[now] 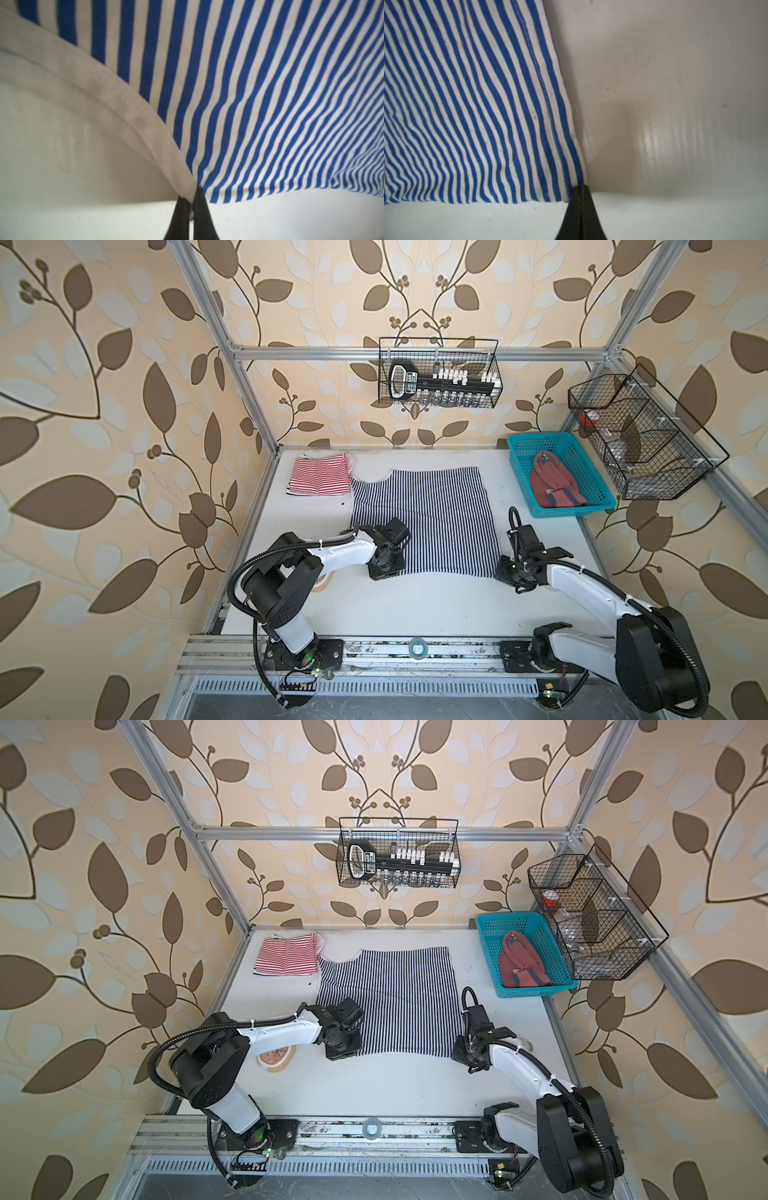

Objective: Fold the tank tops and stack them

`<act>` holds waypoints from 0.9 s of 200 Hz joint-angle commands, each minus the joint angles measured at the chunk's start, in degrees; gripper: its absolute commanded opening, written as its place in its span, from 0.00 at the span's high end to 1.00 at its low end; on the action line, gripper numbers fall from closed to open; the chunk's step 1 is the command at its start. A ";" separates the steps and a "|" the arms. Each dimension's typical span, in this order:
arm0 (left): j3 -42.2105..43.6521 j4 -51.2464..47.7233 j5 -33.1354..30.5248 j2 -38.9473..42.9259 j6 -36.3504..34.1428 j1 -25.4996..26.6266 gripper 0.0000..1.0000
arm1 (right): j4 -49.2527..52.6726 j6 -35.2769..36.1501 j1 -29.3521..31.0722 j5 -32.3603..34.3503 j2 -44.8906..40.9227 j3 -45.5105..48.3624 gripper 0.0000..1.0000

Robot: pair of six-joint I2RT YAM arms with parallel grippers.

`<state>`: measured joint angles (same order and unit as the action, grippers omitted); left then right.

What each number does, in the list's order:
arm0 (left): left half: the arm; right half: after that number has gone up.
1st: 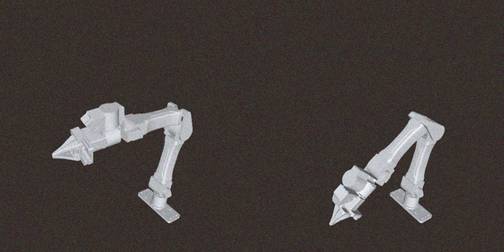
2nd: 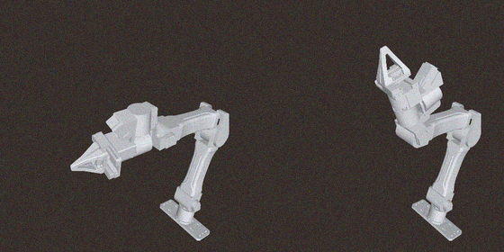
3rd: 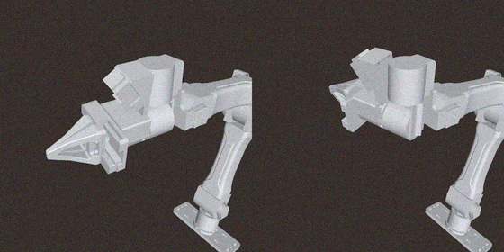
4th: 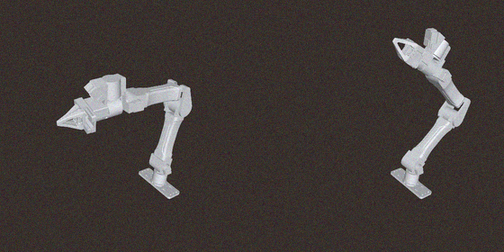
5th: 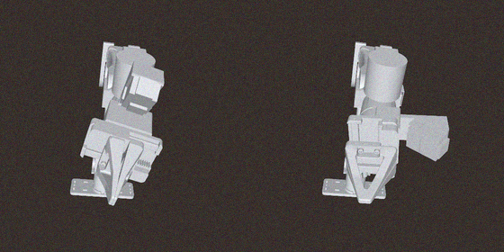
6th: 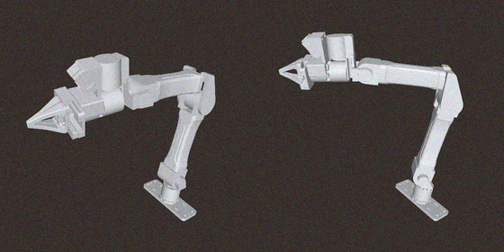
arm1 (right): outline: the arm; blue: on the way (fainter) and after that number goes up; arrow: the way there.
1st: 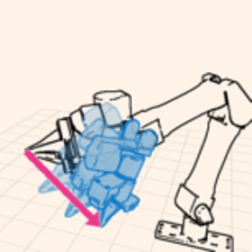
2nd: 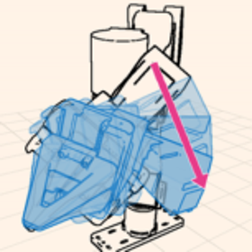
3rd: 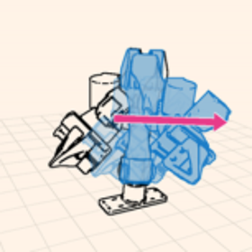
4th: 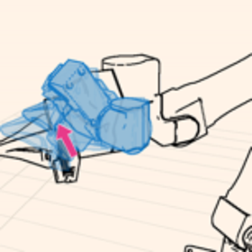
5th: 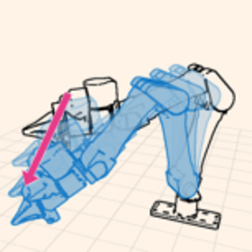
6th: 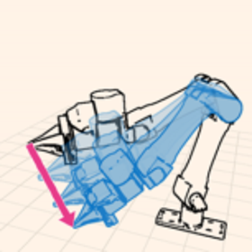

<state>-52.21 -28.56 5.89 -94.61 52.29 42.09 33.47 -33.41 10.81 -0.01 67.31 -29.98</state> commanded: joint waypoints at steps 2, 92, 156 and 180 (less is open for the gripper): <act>0.11 -2.01 -0.05 -0.03 -0.17 0.56 1.00 | 0.71 0.36 -0.18 -0.38 -0.14 0.88 1.00; 0.43 -2.12 0.23 -0.29 -0.17 0.61 1.00 | -0.62 0.18 -0.43 -2.63 -1.26 1.14 0.70; 0.68 -2.13 0.52 -0.21 -0.17 0.58 1.00 | -2.35 0.19 -0.45 -4.33 -0.52 2.24 0.90; 0.87 -2.17 0.48 0.37 -0.17 0.61 1.00 | -2.00 0.36 -0.50 -4.32 -0.88 2.11 0.98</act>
<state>-52.21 -28.58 5.98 -94.61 52.29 42.09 31.38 -33.10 10.48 -3.62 66.46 -28.77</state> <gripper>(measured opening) 0.048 0.056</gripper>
